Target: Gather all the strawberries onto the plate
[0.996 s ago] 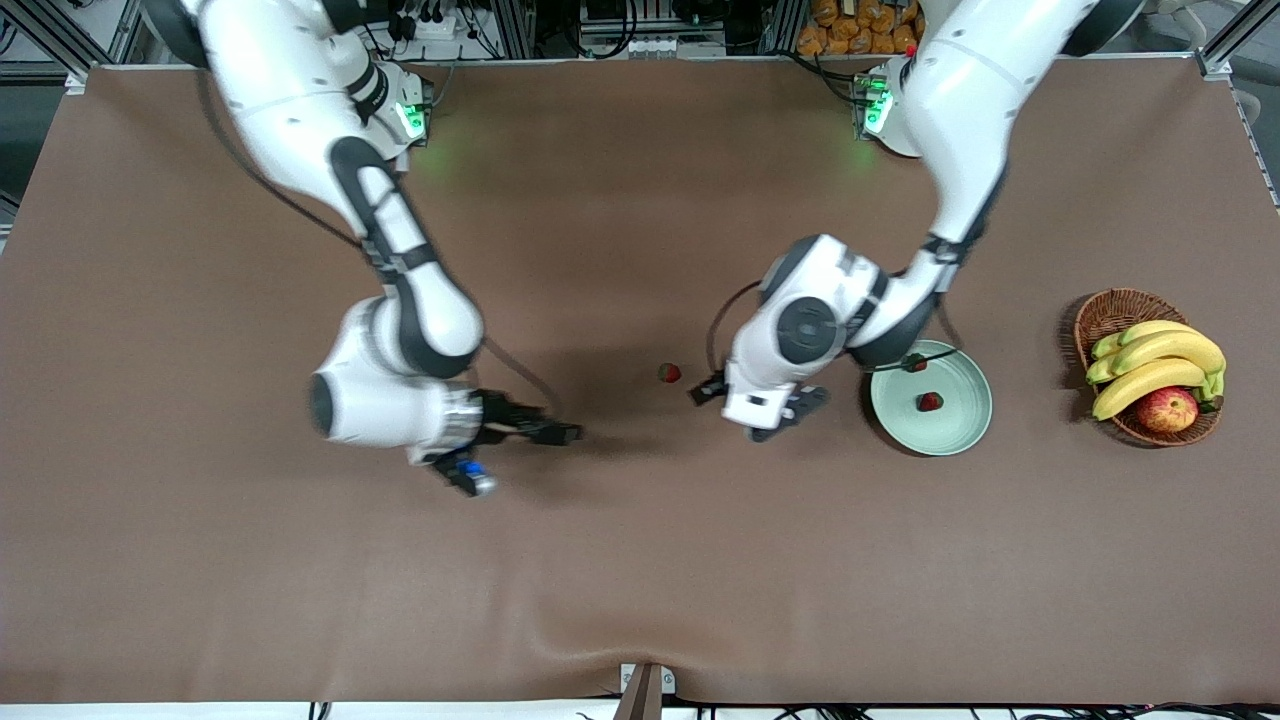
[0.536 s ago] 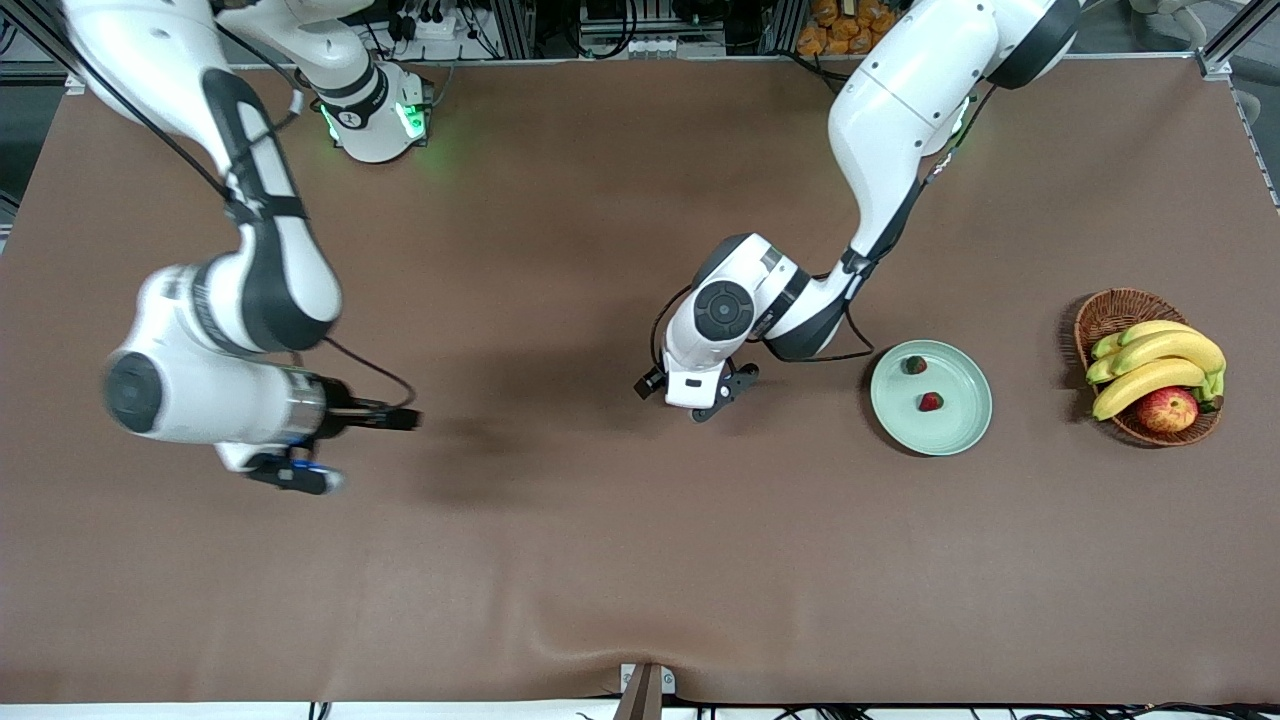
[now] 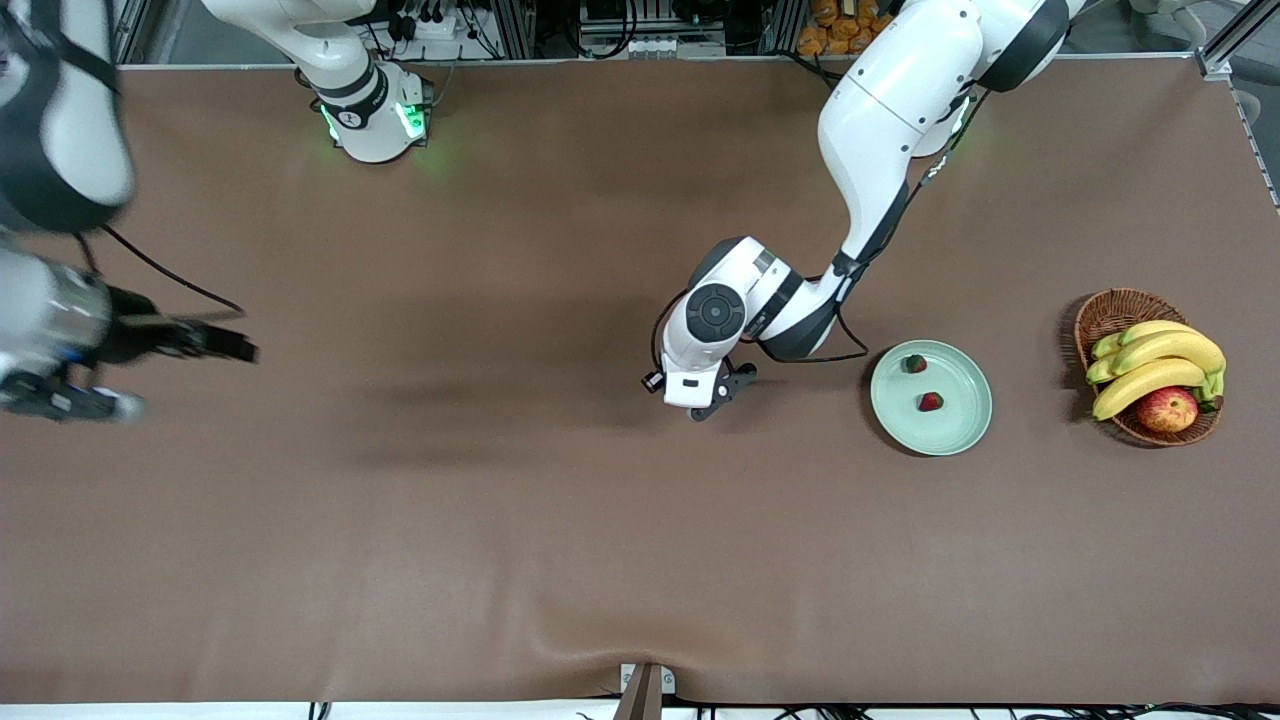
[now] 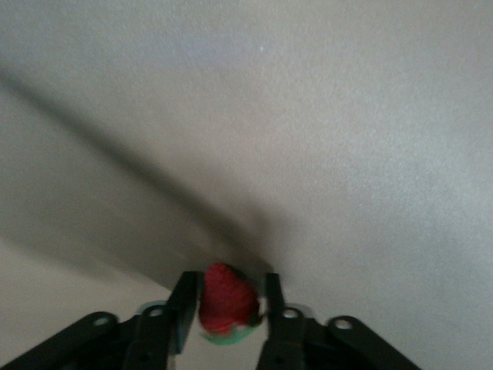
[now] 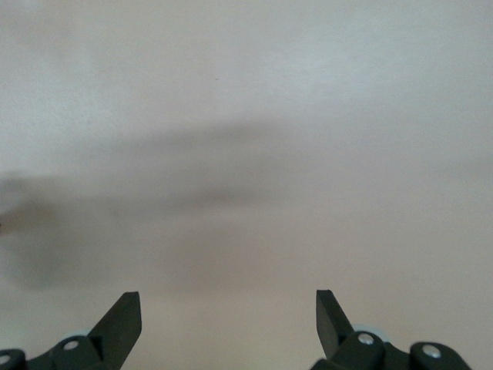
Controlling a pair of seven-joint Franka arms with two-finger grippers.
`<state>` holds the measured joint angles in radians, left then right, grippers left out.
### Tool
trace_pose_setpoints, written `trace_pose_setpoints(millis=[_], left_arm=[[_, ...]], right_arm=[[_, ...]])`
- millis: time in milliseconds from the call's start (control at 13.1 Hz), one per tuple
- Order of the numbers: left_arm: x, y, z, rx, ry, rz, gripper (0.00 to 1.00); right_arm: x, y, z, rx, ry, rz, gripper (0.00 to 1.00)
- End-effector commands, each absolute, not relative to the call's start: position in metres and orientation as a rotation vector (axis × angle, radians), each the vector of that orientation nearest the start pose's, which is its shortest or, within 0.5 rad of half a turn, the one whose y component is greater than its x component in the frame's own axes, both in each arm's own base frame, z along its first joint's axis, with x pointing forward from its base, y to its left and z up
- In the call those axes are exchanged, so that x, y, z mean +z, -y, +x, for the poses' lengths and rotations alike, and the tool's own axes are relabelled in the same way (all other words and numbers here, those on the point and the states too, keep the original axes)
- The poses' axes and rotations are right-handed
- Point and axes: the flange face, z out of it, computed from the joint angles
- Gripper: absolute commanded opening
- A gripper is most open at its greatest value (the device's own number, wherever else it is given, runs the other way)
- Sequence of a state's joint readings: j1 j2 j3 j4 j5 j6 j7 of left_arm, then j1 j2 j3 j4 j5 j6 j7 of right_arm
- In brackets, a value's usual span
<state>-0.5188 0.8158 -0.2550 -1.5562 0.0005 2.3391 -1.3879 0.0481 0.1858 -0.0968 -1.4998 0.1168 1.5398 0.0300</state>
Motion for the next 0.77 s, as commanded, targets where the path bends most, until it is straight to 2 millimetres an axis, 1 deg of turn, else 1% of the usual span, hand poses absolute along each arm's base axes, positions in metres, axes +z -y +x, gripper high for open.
trace_pose_setpoints(millis=[0, 77, 153, 230, 307, 383, 460, 536, 613, 690], left_arm=[[0.178, 0.477, 0.521, 0.242, 1.080, -3.031, 0.02], [0.186, 0.473, 0.527, 0.228, 1.094, -3.037, 0.00], [0.198, 0.468, 0.533, 0.214, 1.113, -3.041, 0.00], [0.228, 0.454, 0.547, 0.184, 1.148, -3.042, 0.00], [0.251, 0.434, 0.561, 0.176, 1.162, -3.026, 0.00], [0.276, 0.416, 0.569, 0.167, 1.110, -3.027, 0.00], [0.291, 0.390, 0.578, 0.174, 1.053, -3.025, 0.00], [0.303, 0.359, 0.584, 0.180, 0.962, -3.035, 0.00], [0.309, 0.324, 0.589, 0.193, 0.875, -3.041, 0.00], [0.311, 0.287, 0.592, 0.215, 0.788, -3.044, 0.00]], right_arm=[[0.584, 0.046, 0.567, 0.239, -0.084, -3.060, 1.00], [0.591, 0.060, 0.559, 0.247, -0.076, -3.059, 1.00], [0.595, 0.071, 0.555, 0.240, -0.047, -3.079, 1.00], [0.599, 0.078, 0.553, 0.235, -0.023, -3.106, 1.00], [0.600, 0.082, 0.550, 0.235, -0.024, -3.114, 1.00], [0.603, 0.086, 0.548, 0.228, -0.029, -3.114, 1.00], [0.604, 0.087, 0.548, 0.223, -0.031, -3.114, 1.00], [0.603, 0.086, 0.548, 0.218, -0.027, -3.116, 1.00], [0.600, 0.086, 0.548, 0.224, -0.018, -3.127, 1.00], [0.603, 0.085, 0.546, 0.225, -0.005, -3.144, 1.00]])
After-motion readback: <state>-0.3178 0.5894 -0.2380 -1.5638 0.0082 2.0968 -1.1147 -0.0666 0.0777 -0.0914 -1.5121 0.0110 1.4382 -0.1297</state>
